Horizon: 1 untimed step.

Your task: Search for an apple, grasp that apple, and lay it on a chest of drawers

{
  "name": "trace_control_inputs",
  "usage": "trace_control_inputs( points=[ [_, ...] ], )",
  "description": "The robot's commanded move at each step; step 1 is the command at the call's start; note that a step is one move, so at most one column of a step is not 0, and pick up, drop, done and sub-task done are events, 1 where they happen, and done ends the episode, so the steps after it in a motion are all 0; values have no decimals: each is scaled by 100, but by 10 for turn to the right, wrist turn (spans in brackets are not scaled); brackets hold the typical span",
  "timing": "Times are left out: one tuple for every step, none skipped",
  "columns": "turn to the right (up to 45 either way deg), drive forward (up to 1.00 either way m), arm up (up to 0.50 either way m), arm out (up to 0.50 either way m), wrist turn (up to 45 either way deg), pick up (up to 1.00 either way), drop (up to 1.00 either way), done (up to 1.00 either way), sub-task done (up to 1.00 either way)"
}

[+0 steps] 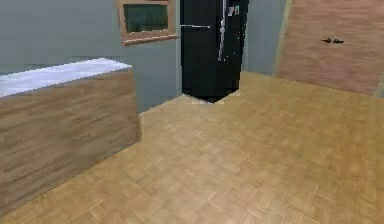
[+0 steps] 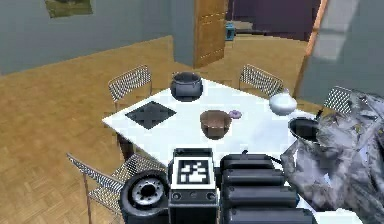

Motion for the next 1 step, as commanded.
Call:
trace_control_inputs(
  points=[
    [0,75,0,0,0,0,0,0,0]
  ],
)
